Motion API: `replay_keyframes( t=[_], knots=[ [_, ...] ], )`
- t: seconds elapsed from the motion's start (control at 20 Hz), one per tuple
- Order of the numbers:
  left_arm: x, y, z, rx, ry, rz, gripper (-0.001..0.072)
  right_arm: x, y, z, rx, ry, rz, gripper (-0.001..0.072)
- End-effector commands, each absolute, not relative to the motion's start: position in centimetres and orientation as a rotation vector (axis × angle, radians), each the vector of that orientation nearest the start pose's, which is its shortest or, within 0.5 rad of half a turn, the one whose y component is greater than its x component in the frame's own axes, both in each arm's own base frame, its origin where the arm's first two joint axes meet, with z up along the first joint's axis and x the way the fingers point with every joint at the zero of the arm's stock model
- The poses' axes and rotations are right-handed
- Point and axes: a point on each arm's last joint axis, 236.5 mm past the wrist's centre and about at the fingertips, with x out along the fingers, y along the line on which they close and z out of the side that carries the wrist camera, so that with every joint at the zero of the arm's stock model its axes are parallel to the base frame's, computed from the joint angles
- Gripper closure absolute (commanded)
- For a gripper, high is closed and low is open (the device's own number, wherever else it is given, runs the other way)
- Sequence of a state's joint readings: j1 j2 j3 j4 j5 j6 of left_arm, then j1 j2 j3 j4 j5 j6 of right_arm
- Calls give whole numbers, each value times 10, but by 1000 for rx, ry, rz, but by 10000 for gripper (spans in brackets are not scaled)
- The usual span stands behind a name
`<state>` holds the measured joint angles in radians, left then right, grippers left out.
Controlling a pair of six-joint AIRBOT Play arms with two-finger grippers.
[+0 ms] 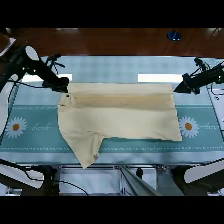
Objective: Fold the shirts.
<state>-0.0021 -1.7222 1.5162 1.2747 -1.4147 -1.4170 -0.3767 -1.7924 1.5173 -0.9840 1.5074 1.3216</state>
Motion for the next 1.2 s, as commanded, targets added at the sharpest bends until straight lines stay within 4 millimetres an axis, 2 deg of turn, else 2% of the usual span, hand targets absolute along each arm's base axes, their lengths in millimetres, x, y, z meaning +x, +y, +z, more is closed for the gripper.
replay_keyframes(
  t=[0.0, 0.05, 0.1, 0.15, 0.25, 0.35, 0.4, 0.5, 0.55, 0.6, 0.65, 0.7, 0.75, 0.85, 0.95, 1.05, 1.15],
  knots=[
    [385, -73, -70, -181, 1679, -336, 671, 396, -22, -71, 706, 1593, 252, 464],
    [383, -73, -70, -189, 1689, -329, 549, 391, -20, -70, 718, 1615, 252, 116],
    [379, -71, -69, -183, 1708, -332, 237, 386, -18, -66, 716, 1632, 265, 81],
    [372, -62, -70, -173, 1744, -299, 8, 382, -21, -60, 690, 1638, 260, 80],
    [357, -42, -68, -161, 1812, -227, 7, 382, -34, -41, 603, 1577, 209, 80],
    [350, -32, -50, -181, 1807, -219, 7, 380, -53, -17, 552, 1473, 129, 80],
    [347, -27, -40, -182, 1775, -220, 7, 373, -61, -7, 556, 1424, 95, 80],
    [335, -8, -26, -234, 1678, -167, 7, 352, -74, 0, 591, 1354, 24, 79],
    [324, 6, -26, -269, 1628, -110, 7, 340, -74, -1, 624, 1322, 2, 80],
    [300, 26, -35, -329, 1617, -4, 6, 328, -64, -1, 698, 1286, -6, 80],
    [270, 38, -47, -399, 1641, 70, 6, 324, -44, 4, 788, 1222, 21, 80],
    [247, 32, -58, -513, 1643, 70, 7, 324, -21, 10, 825, 1139, 77, 80],
    [234, 13, -65, -631, 1612, -5, 6, 318, -4, 10, 824, 1106, 108, 80],
    [213, -19, -73, -765, 1576, -126, 6, 299, 17, 1, 803, 1128, 134, 80],
    [197, -40, -80, -807, 1589, -190, 7, 293, 27, -2, 800, 1140, 150, 80],
    [191, -66, -83, -850, 1599, -253, 7, 293, 33, -1, 800, 1142, 168, 80],
    [181, -81, -94, -796, 1636, -280, 7, 296, 37, 3, 821, 1130, 181, 80]
  ],
)
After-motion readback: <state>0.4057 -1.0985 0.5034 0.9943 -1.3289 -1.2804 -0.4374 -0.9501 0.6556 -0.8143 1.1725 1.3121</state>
